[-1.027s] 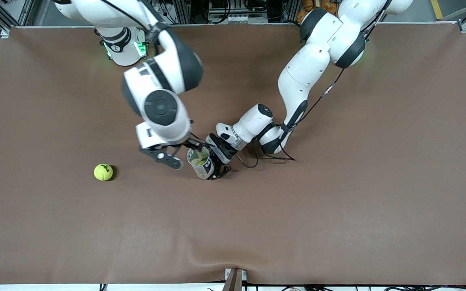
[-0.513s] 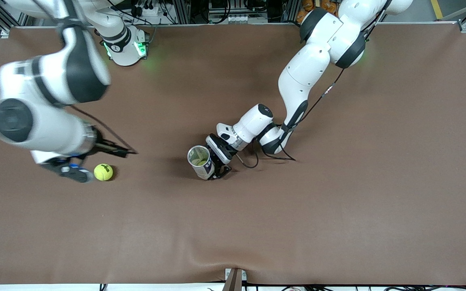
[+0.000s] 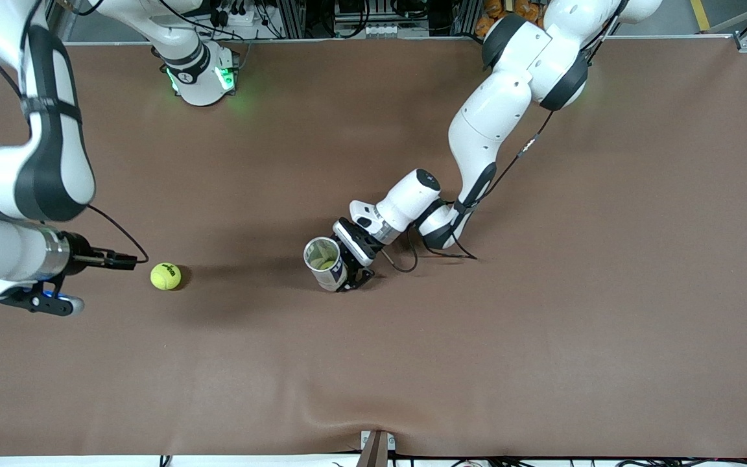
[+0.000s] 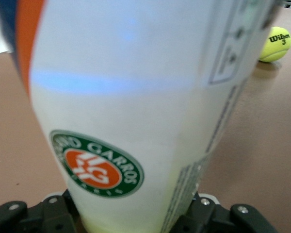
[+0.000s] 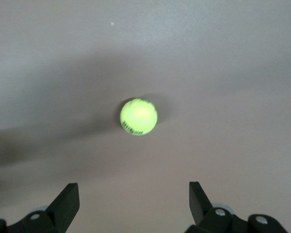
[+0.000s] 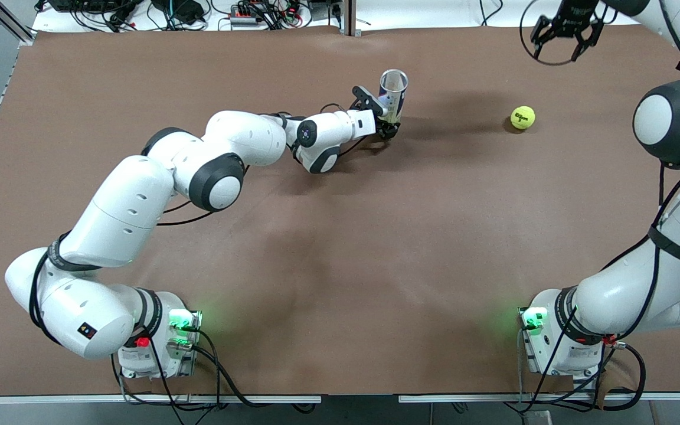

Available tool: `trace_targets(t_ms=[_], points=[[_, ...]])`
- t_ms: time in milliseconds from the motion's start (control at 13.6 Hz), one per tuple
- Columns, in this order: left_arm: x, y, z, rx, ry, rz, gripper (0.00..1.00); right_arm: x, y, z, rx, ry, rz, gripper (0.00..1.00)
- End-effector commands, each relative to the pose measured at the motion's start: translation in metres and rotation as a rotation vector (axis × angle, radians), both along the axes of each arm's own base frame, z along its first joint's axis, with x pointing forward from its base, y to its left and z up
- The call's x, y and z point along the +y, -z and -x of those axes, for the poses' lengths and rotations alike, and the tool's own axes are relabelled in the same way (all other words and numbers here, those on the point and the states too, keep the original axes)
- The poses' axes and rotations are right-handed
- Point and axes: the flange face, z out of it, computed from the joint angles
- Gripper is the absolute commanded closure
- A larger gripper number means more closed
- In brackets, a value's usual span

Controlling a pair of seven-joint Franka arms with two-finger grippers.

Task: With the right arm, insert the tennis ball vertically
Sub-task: 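Move the right gripper to the second yellow tennis ball, then grasp the second ball with the right gripper and lift it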

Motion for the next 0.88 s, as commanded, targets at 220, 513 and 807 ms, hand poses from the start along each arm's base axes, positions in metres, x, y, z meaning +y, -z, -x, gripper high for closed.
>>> trace_targets(t_ms=[220, 513, 807], points=[[0.018, 0.016, -0.008, 0.012, -0.022, -0.021, 0.20, 0.000, 0.092, 0.025, -0.058, -0.071, 0.048, 0.00], [0.017, 0.016, -0.007, 0.012, -0.020, -0.020, 0.19, -0.001, 0.143, 0.043, -0.121, -0.123, 0.033, 0.00], [0.013, 0.016, -0.004, 0.014, -0.016, -0.019, 0.19, -0.001, 0.190, 0.052, -0.157, -0.133, 0.031, 0.00]])
